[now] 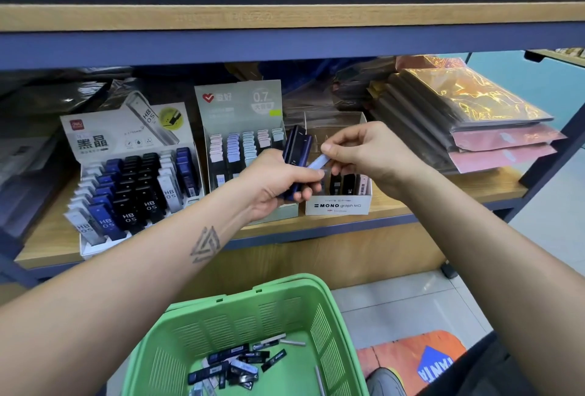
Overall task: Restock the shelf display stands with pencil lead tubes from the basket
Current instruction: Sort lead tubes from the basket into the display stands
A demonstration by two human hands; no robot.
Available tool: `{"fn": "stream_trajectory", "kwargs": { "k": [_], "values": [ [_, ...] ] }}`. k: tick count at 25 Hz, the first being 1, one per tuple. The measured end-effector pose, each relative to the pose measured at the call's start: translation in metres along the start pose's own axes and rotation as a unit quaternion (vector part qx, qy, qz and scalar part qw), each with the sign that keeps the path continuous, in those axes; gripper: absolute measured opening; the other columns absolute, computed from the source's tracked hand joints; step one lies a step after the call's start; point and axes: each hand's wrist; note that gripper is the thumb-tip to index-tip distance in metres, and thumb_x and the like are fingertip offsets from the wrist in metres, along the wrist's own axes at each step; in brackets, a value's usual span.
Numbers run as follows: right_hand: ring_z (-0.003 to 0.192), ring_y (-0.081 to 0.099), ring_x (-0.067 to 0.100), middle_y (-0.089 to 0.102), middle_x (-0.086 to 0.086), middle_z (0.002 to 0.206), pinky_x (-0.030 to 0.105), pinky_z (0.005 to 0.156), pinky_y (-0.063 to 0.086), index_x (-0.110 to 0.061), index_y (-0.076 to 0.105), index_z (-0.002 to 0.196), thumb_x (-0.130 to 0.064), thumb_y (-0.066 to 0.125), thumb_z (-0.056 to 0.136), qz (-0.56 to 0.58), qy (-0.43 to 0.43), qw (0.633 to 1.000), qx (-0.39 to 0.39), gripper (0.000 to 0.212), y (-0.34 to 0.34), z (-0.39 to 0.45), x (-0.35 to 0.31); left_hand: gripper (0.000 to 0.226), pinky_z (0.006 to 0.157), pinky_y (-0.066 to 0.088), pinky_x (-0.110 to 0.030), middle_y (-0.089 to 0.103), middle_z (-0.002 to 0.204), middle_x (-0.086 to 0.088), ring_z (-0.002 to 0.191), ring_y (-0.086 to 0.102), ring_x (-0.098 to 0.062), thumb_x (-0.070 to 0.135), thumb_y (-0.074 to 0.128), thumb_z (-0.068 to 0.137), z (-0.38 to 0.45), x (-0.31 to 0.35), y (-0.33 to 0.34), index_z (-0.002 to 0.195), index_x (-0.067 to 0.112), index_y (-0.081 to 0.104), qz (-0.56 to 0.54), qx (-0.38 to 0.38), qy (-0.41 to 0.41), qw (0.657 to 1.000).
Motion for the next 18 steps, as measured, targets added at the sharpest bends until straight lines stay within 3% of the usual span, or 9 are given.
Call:
{"fn": "stream_trajectory", "kwargs": {
  "k": [5, 12, 18],
  "values": [
    [0.079, 0.075, 0.025, 0.076, 0.015, 0.083, 0.026, 0.070, 0.060, -0.003, 0.076, 0.091, 0.000, 0.076, 0.085, 0.077, 0.004, 0.997, 0.002, 0.007, -0.011, 0.001, 0.004, 0.014, 0.042, 0.041, -0.018, 0.070, 0.080, -0.023, 0.049, 0.055, -0.014, 0.002, 0.069, 0.092, 0.002, 0.006, -0.007, 0.099, -0.009, 0.068, -0.059, 0.054, 0.010, 0.997],
    [0.091, 0.076, 0.032, 0.077, 0.017, 0.091, 0.033, 0.078, 0.060, -0.006, 0.075, 0.094, 0.005, 0.082, 0.074, 0.042, 0.001, 0.997, -0.068, 0.024, -0.011, 0.002, 0.010, 0.012, 0.042, 0.041, -0.018, 0.069, 0.076, -0.019, 0.044, 0.054, -0.011, -0.004, 0.068, 0.090, 0.006, 0.009, -0.010, 0.102, -0.007, 0.069, -0.017, 0.108, 0.075, 0.991],
    [0.096, 0.075, 0.031, 0.077, 0.017, 0.099, 0.036, 0.083, 0.061, -0.004, 0.070, 0.107, 0.014, 0.075, 0.074, 0.038, 0.006, 0.991, -0.129, 0.038, -0.012, 0.003, 0.010, 0.015, 0.042, 0.041, -0.019, 0.071, 0.077, -0.020, 0.044, 0.053, -0.013, -0.004, 0.069, 0.089, 0.006, 0.010, -0.015, 0.103, -0.011, 0.068, 0.046, 0.112, 0.100, 0.988]
  ]
}}
Point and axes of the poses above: each hand's wrist, its own z-axis towards the middle knuckle, its own y-axis out of the palm, x = y × z
